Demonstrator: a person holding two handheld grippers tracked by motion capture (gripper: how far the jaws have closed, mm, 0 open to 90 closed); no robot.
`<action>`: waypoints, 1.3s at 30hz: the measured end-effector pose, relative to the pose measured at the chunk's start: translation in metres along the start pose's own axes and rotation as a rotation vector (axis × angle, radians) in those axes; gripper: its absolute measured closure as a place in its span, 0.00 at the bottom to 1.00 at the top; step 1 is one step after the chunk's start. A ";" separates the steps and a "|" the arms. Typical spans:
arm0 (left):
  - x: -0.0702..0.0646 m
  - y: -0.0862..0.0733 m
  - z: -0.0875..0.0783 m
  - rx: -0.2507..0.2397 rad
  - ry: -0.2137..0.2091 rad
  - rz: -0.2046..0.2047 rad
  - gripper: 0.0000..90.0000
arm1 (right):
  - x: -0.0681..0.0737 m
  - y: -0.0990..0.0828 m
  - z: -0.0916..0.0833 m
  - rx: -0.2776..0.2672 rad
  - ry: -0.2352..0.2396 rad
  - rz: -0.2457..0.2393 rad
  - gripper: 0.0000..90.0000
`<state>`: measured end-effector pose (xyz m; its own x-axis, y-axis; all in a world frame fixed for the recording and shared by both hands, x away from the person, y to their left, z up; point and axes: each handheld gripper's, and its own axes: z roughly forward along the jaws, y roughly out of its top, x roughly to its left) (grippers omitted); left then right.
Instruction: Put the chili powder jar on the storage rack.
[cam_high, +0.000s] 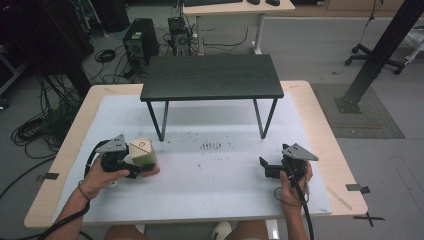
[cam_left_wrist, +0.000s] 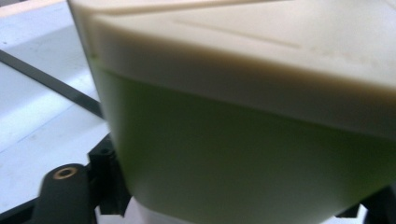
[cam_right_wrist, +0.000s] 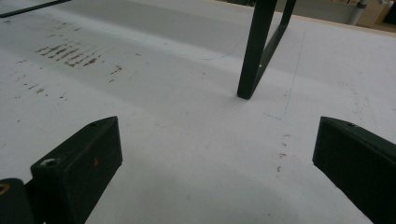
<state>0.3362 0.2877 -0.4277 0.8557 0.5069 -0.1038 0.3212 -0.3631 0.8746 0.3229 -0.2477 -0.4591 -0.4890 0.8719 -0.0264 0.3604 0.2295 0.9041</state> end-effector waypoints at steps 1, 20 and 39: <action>0.000 0.000 0.000 0.001 0.003 0.005 0.26 | 0.000 0.000 0.000 0.001 0.000 -0.001 0.01; -0.001 -0.001 0.000 -0.009 0.018 0.014 0.28 | 0.000 0.000 0.001 0.009 0.001 -0.004 0.01; 0.000 0.000 0.000 -0.009 0.018 0.018 0.29 | 0.000 0.000 0.001 0.009 0.005 -0.002 0.01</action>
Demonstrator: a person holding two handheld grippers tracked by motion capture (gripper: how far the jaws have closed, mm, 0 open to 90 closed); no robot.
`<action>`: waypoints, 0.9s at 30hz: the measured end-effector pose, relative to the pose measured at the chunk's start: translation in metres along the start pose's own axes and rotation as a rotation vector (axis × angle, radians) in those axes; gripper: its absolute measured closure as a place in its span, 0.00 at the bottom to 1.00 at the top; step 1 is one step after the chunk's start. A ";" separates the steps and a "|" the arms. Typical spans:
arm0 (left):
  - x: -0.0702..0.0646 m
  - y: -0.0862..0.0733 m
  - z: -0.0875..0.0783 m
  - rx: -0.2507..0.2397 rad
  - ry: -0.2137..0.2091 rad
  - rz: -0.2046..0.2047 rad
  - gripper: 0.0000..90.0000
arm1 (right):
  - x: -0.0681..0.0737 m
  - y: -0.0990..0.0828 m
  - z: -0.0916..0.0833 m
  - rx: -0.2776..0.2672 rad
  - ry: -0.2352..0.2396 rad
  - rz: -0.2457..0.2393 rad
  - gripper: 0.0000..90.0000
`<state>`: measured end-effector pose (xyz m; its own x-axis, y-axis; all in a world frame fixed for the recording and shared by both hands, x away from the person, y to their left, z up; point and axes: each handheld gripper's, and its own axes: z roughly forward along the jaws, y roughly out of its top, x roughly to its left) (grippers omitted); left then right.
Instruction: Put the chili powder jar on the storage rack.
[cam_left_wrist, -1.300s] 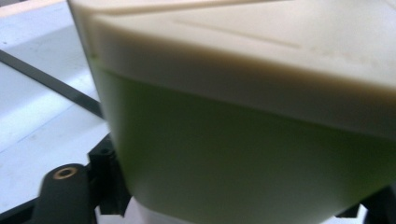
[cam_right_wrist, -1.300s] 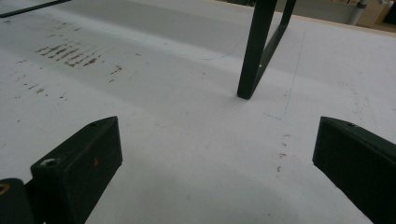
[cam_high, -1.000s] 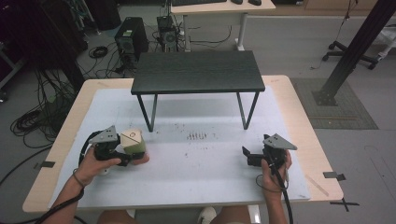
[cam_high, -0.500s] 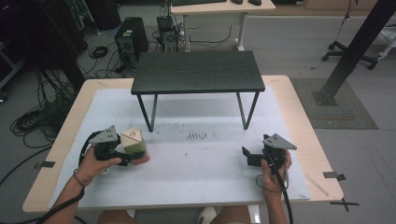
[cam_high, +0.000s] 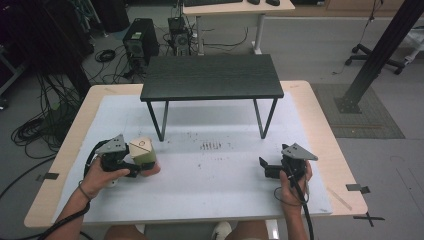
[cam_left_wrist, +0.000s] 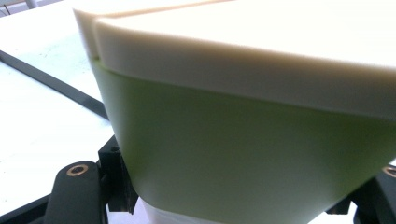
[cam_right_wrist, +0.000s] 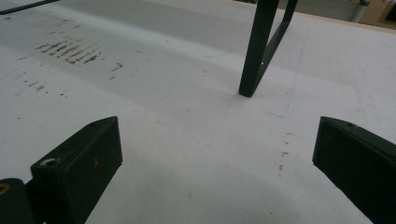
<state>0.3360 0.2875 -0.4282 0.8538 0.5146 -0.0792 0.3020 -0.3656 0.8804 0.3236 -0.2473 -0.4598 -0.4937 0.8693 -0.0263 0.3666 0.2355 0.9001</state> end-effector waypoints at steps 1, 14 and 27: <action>0.000 0.000 0.000 0.000 0.000 0.000 0.29 | 0.000 0.000 0.000 -0.001 0.000 0.000 0.01; 0.001 -0.002 0.000 -0.019 0.000 -0.003 0.30 | 0.000 0.000 0.000 0.004 0.001 -0.001 0.01; 0.002 -0.002 0.000 -0.021 -0.003 -0.009 0.30 | 0.000 0.000 0.001 0.004 0.001 -0.001 0.01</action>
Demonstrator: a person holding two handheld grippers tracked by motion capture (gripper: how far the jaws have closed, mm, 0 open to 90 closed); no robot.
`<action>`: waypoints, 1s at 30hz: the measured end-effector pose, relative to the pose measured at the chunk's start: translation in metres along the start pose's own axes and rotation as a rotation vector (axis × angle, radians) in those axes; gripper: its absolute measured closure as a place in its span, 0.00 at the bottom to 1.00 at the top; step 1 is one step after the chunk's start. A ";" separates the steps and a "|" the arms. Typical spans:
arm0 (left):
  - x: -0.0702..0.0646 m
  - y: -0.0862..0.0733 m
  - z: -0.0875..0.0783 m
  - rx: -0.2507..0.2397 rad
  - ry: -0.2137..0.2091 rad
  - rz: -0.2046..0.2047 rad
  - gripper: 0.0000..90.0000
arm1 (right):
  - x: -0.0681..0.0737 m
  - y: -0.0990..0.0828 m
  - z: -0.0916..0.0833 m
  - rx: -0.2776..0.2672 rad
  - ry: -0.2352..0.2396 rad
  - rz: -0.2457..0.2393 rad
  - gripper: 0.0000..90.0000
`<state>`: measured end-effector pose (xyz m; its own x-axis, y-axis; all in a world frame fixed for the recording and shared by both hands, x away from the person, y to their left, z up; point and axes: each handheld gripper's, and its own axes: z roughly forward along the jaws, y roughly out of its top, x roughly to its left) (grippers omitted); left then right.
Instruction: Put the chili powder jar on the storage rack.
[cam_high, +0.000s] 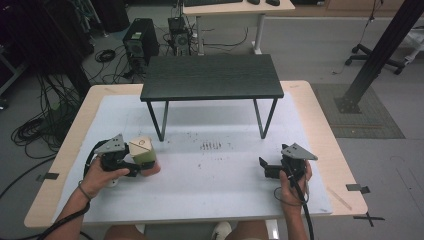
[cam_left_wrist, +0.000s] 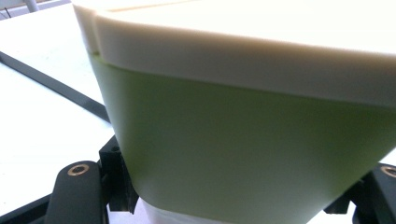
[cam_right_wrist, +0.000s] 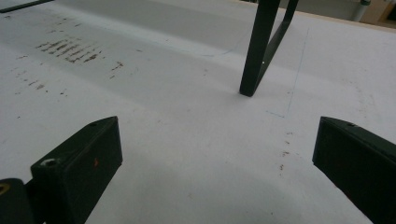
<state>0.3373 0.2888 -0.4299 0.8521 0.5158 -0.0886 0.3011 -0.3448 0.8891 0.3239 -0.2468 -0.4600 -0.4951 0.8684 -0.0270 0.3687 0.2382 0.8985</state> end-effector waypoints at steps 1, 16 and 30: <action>0.000 0.000 0.000 -0.002 0.000 0.000 0.30 | 0.000 0.000 0.000 0.000 0.000 0.000 0.01; -0.001 0.001 0.000 0.011 0.005 0.004 0.30 | 0.000 0.000 0.001 0.003 0.003 -0.004 0.02; -0.002 0.001 0.000 0.011 0.011 0.006 0.30 | 0.000 0.000 0.000 0.003 0.003 -0.002 0.01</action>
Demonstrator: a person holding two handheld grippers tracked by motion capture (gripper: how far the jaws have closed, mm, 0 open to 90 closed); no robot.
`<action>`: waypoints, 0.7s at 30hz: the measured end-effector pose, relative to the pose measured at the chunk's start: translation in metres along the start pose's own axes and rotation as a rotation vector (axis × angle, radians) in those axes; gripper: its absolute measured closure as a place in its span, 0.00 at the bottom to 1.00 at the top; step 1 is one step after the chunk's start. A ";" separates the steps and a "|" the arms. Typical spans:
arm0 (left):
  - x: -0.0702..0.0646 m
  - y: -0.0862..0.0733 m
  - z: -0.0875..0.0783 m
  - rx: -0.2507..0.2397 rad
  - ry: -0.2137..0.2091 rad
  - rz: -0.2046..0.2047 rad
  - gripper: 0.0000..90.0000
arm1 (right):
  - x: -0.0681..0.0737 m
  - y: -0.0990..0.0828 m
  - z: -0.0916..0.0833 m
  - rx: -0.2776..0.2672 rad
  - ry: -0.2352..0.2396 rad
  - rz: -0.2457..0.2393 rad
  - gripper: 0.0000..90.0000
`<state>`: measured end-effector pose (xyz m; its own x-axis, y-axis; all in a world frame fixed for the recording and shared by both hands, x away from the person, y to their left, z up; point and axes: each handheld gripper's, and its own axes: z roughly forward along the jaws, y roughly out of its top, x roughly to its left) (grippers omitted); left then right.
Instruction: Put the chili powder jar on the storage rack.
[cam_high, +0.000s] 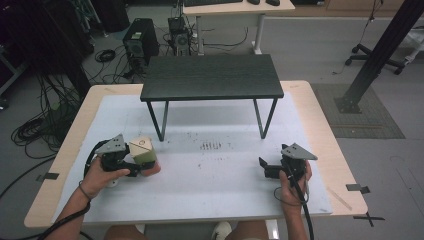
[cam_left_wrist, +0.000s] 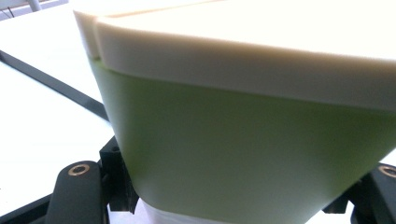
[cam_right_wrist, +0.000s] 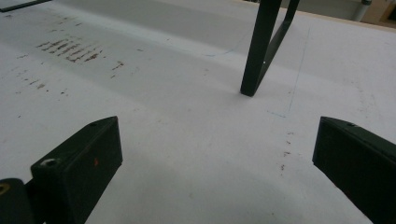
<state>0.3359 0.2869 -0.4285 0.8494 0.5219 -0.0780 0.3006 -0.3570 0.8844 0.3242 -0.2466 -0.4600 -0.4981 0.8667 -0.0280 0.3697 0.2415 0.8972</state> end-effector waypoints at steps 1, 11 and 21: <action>0.000 0.000 0.000 0.000 0.000 0.000 0.30 | 0.000 0.000 0.000 0.000 0.000 0.000 0.01; -0.001 0.002 0.001 0.008 0.006 0.007 0.31 | 0.000 0.000 -0.001 -0.007 0.000 0.002 0.01; -0.001 0.001 0.000 0.005 0.010 -0.001 0.31 | 0.000 0.000 -0.001 -0.010 0.001 0.004 0.01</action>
<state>0.3351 0.2856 -0.4273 0.8447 0.5300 -0.0746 0.3039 -0.3603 0.8819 0.3236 -0.2474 -0.4596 -0.4972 0.8673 -0.0242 0.3639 0.2338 0.9016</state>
